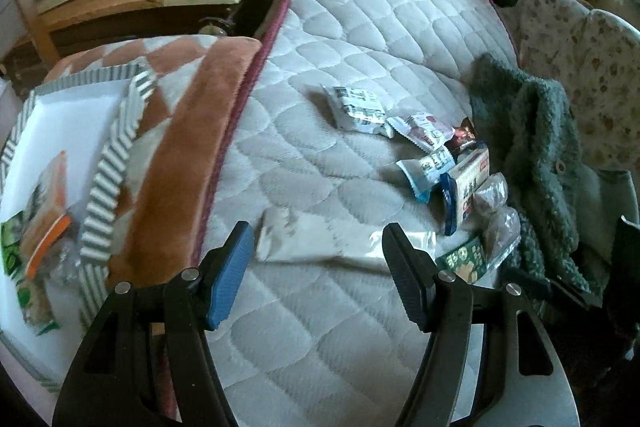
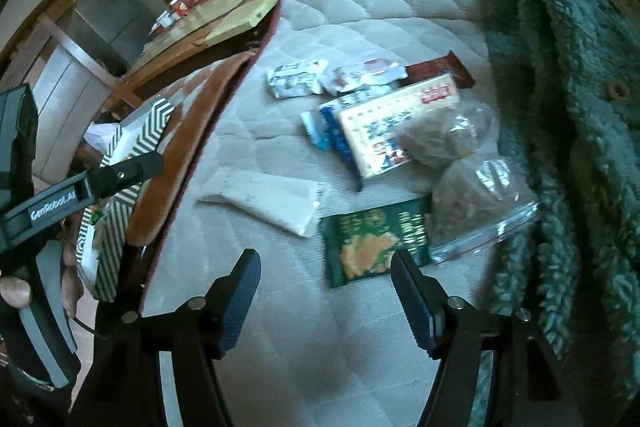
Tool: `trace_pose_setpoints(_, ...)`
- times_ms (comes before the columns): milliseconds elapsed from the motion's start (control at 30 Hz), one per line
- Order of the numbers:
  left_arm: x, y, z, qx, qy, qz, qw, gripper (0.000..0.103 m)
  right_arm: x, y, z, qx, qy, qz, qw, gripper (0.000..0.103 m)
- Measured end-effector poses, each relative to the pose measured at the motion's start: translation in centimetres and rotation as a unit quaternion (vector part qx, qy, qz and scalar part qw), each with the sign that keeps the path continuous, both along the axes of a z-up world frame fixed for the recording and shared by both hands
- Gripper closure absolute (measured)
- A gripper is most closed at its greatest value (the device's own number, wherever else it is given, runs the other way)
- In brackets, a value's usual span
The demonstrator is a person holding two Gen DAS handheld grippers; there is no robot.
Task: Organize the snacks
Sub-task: 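Grasp the white wrapped bun with the left gripper while the right grasps the pink strawberry packet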
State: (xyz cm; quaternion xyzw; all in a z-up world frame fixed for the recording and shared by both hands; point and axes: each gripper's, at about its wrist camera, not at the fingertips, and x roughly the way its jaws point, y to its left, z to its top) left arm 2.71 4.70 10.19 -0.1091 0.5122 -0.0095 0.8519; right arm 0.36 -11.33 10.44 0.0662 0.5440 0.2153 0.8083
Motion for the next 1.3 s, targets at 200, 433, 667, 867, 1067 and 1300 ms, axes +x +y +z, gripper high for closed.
trace_pose_setpoints(200, 3.5, -0.5, -1.1, -0.024, 0.014, -0.008, 0.9996, 0.036, 0.6, -1.5, -0.6, 0.000, 0.004, -0.008, 1.000, 0.036)
trace_pose_setpoints(433, 9.4, -0.7, -2.5, -0.040, 0.031, -0.001, 0.9987, 0.034, 1.4, -2.6, -1.2, 0.016, 0.008, -0.015, 1.000, 0.035)
trace_pose_setpoints(667, 14.4, -1.2, -4.2, -0.045, 0.052, 0.001, 0.9976, 0.034, 4.4, -1.9, -0.5, 0.000, -0.004, 0.003, 1.000, 0.035)
trace_pose_setpoints(867, 16.7, -2.9, -5.7, -0.031, 0.068, -0.013, 0.9971, 0.034, 6.3, -1.2, -0.1, 0.004, -0.012, 0.019, 1.000, 0.034)
trace_pose_setpoints(1067, 18.1, -3.6, -7.1, -0.014, 0.079, -0.014, 0.9967, 0.034, 8.8, -0.6, 0.1, -0.007, -0.017, 0.026, 1.000, 0.033)
trace_pose_setpoints(1300, 17.8, -2.5, -6.9, -0.003, 0.071, -0.010, 0.9974, 0.049, 12.5, 1.5, 0.2, -0.012, -0.011, 0.041, 0.999, 0.033)
